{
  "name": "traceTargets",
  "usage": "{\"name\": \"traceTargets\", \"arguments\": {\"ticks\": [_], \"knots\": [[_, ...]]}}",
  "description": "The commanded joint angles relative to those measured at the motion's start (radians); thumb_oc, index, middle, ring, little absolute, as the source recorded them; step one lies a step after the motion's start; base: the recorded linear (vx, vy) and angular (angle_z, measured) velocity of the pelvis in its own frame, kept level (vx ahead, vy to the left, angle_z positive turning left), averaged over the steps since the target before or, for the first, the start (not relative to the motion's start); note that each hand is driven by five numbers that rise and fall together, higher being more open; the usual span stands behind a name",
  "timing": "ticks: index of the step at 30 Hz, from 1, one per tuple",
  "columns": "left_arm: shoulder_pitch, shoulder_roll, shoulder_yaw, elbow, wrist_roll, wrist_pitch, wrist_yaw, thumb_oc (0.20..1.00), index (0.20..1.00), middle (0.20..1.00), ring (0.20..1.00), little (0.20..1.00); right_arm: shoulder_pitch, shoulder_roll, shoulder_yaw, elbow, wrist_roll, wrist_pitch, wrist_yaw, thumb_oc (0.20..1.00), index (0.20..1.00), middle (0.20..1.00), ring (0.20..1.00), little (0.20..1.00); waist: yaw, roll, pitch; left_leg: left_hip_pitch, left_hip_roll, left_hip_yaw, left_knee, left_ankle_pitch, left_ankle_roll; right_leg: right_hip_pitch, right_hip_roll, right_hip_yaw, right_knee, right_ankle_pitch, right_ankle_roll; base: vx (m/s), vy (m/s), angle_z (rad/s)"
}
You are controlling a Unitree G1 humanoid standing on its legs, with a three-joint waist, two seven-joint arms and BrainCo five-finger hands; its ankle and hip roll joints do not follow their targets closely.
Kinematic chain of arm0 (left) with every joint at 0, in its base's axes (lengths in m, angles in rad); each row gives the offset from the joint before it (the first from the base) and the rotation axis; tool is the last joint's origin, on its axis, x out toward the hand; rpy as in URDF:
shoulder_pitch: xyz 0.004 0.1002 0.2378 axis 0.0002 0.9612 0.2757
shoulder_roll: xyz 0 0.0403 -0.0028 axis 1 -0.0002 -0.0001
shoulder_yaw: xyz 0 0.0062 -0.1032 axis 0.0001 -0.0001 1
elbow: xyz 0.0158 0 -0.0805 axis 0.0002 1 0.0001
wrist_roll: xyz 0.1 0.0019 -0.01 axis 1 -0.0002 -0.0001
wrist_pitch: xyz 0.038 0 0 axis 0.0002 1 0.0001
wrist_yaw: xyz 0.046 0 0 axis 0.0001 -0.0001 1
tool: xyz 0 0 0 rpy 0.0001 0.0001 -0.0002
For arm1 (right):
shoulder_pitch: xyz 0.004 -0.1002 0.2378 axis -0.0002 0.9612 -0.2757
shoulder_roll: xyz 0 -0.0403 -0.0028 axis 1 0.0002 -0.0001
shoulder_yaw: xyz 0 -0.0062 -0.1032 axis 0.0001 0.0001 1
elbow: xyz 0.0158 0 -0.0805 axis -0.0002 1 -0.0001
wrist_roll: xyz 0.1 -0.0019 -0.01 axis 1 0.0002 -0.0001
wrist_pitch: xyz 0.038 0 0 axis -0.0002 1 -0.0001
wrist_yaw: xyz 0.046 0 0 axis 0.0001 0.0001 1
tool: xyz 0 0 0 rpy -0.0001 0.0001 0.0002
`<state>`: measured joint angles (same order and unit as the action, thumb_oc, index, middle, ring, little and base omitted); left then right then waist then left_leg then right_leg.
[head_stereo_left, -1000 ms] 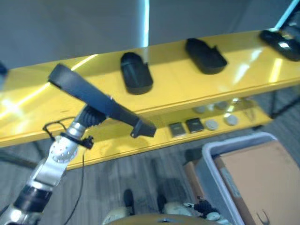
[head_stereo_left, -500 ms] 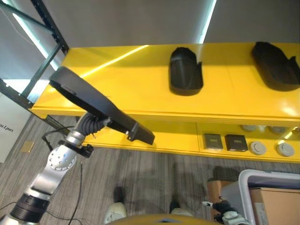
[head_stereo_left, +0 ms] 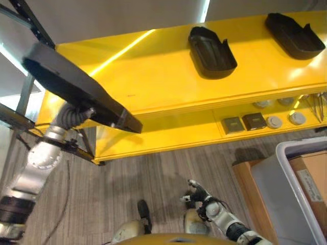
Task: Move parts from the plastic box to the shelf.
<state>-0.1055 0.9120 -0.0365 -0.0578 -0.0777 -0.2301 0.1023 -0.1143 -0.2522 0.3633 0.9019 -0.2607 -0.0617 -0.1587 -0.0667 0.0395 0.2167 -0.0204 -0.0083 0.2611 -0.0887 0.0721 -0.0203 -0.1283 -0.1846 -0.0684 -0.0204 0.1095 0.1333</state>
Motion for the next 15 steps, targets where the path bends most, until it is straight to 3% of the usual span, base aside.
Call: {"name": "traceTargets", "arguments": {"ticks": [1,4,6,7,8,11,14,15], "knots": [[-0.116,0.027,0.070,0.025,-0.071,-0.065,0.098,0.200,0.200,0.200,0.200,0.200,0.018,-0.022,-0.076,0.065,0.167,-0.017,-0.044,1.000,1.000,1.000,1.000,1.000,-0.024,0.040,-0.029,-0.001,0.086,-0.081,0.026,-0.030,-0.057,-0.001,0.011,0.069,0.018,-0.041,0.023,0.01,-0.031,0.05],[-0.133,0.023,0.081,0.092,-0.102,-0.060,0.111,0.200,0.200,0.200,0.200,0.200,0.028,-0.031,-0.090,0.091,0.161,-0.009,-0.041,1.000,1.000,1.000,1.000,1.000,-0.027,0.054,-0.040,-0.005,0.090,-0.079,0.004,-0.016,-0.065,-0.005,0.013,0.060,0.004,-0.042,0.022,0.04,-0.058,-0.10],[-0.197,0.067,0.063,0.169,-0.127,-0.053,0.110,0.200,0.200,0.200,0.200,0.200,0.049,-0.063,-0.102,0.114,0.140,-0.004,-0.041,1.000,1.000,1.000,1.000,1.000,-0.048,0.070,-0.040,-0.016,0.099,-0.089,0.001,-0.002,-0.076,-0.013,0.026,0.051,-0.001,-0.040,0.015,0.02,-0.114,0.00],[-0.327,0.127,0.003,0.326,-0.226,-0.029,0.088,0.200,0.200,0.200,0.200,0.200,0.073,-0.106,-0.142,0.178,0.156,0.012,-0.045,1.000,1.000,1.000,1.000,1.000,-0.076,0.082,-0.031,-0.046,0.116,-0.089,0.001,0.018,-0.091,-0.025,0.035,0.031,-0.021,-0.032,0.015,-0.01,-0.094,0.22],[-0.340,0.128,-0.008,0.333,-0.228,-0.031,0.087,0.200,0.200,0.200,0.200,0.200,0.073,-0.104,-0.146,0.179,0.156,0.012,-0.045,1.000,1.000,1.000,1.000,1.000,-0.074,0.082,-0.031,-0.047,0.117,-0.091,0.001,0.018,-0.091,-0.025,0.036,0.029,-0.022,-0.032,0.015,-0.01,-0.126,0.27],[-0.589,0.220,-0.195,0.608,-0.312,0.013,0.032,0.200,0.200,0.200,0.200,0.200,0.082,-0.130,-0.146,0.247,0.166,0.030,-0.040,1.000,1.000,1.000,1.000,1.000,-0.105,0.091,-0.017,-0.057,0.134,-0.083,0.001,0.029,-0.101,-0.025,0.045,0.021,-0.039,-0.020,0.018,0.02,-0.082,0.06],[-0.803,0.241,-0.371,0.811,-0.375,0.041,-0.044,0.200,0.200,0.200,0.200,0.200,0.075,-0.133,-0.134,0.270,0.164,0.040,-0.035,1.000,1.000,1.000,1.000,1.000,-0.114,0.086,-0.005,-0.067,0.144,-0.075,0.001,0.036,-0.108,-0.032,0.050,0.025,-0.057,-0.008,0.021,0.00,-0.049,-0.09],[-0.902,0.224,-0.452,0.990,-0.374,0.079,-0.096,0.200,0.200,0.200,0.200,0.200,0.058,-0.124,-0.138,0.290,0.198,0.040,-0.035,1.000,1.000,1.000,1.000,1.000,-0.125,0.082,0.001,-0.078,0.149,-0.062,0.001,0.037,-0.112,-0.050,0.056,0.038,-0.065,0.004,0.024,0.00,-0.033,-0.27]]}}
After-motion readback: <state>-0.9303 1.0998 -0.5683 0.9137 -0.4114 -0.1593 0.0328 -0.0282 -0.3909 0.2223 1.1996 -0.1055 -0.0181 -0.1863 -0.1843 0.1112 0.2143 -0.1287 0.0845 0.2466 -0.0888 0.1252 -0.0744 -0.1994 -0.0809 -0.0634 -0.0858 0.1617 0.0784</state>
